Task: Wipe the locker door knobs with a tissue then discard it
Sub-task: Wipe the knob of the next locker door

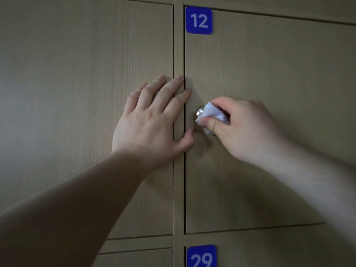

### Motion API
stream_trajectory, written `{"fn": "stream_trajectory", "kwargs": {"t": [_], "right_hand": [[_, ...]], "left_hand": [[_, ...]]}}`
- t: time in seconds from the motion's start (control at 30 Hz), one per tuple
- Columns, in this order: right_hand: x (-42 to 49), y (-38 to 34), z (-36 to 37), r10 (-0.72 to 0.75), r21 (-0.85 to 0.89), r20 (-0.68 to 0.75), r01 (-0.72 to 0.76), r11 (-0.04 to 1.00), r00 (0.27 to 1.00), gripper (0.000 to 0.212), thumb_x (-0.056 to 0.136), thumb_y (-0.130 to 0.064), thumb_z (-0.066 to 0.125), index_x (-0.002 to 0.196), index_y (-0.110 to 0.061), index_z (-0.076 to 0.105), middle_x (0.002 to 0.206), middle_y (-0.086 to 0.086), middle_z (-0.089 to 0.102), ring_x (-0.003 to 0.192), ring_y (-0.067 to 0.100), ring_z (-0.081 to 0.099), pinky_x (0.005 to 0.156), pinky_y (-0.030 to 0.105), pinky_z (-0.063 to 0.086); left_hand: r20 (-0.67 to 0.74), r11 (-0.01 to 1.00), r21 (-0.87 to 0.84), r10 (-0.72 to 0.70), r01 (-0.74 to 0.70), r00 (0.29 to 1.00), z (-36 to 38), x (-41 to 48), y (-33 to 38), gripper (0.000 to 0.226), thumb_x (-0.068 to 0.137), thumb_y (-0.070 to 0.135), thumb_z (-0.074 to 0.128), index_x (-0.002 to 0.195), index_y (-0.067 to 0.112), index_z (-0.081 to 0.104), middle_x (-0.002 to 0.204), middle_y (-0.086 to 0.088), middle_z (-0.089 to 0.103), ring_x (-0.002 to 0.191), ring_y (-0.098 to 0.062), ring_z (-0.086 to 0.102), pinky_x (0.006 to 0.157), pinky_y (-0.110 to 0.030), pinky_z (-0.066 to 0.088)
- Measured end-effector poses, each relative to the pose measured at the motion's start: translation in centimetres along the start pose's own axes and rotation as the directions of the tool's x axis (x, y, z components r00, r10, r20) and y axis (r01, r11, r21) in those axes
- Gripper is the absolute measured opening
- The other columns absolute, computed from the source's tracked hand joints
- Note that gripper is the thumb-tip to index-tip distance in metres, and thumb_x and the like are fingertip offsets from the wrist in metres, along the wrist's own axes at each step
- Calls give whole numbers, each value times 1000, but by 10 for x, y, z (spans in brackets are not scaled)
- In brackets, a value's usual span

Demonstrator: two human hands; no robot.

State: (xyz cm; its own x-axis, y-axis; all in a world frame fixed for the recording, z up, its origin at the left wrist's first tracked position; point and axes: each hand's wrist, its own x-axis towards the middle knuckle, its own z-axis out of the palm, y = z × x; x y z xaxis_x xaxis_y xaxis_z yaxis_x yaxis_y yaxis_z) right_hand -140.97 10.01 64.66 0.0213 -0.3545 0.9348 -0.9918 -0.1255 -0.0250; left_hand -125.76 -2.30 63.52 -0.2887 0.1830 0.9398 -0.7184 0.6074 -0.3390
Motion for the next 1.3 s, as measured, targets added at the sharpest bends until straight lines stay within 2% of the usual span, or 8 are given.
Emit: {"fn": "stream_trajectory", "kwargs": {"t": [0.07,0.13,0.33,0.63,0.83,1.07,1.2,1.3], "right_hand": [[0,-4,1,69,-8,59,-68,998,996,22,89,-45,63,71,-35,56,60,-29,60,62,-16,52,53,5,35],[3,-2,-2,129,27,113,-133,991,985,28,90,-46,61,71,-26,58,63,-16,65,58,-8,56,51,9,37],[8,-3,-11,227,324,130,-258,910,965,12,92,-40,63,92,-28,65,73,-6,75,57,9,69,62,40,57],[10,6,-19,128,10,-128,-128,992,983,13,87,-44,66,80,-34,66,77,-7,56,69,4,51,59,10,31],[14,1,-20,164,93,-193,-148,985,967,14,88,-44,66,85,-30,68,63,-14,60,56,-8,54,53,7,38],[7,-7,-10,184,208,24,-185,960,983,20,85,-52,63,89,-34,70,74,-15,72,63,0,66,68,26,52],[7,-6,-13,149,230,131,-177,957,980,20,93,-49,55,82,-37,67,66,-16,68,52,4,62,58,28,47],[10,-5,-13,136,322,285,-228,919,949,9,95,-38,58,96,-41,66,64,-7,69,48,5,60,53,24,43]], "left_hand": [[-13,1000,-3,3,-3,1000,1,0,0,72,84,59,47,147,22,48,158,0,37,146,-26,32,117,-45,24],[-23,1000,-6,6,-6,1000,1,0,0,72,84,58,48,146,22,49,157,0,39,145,-26,33,116,-45,25],[-18,1000,-13,6,-6,1000,1,0,-1,72,84,59,48,146,23,48,157,0,38,146,-26,32,116,-44,24],[8,1000,-14,0,0,1000,0,1,-1,73,84,60,47,148,25,45,160,2,34,147,-24,28,118,-43,22],[-6,1000,-23,-4,4,1000,0,0,0,72,83,59,49,147,25,48,159,2,36,146,-24,31,117,-44,24],[-14,1000,-27,-3,3,1000,0,0,-1,72,84,60,47,147,24,48,158,1,37,146,-25,32,117,-45,25],[-1,1000,-17,-1,1,1000,0,0,-1,73,85,61,46,147,25,46,159,2,36,147,-24,30,118,-44,23],[16,1000,-15,-4,4,1000,-1,1,-1,73,85,62,44,149,25,45,160,3,33,148,-23,28,118,-43,21]]}}
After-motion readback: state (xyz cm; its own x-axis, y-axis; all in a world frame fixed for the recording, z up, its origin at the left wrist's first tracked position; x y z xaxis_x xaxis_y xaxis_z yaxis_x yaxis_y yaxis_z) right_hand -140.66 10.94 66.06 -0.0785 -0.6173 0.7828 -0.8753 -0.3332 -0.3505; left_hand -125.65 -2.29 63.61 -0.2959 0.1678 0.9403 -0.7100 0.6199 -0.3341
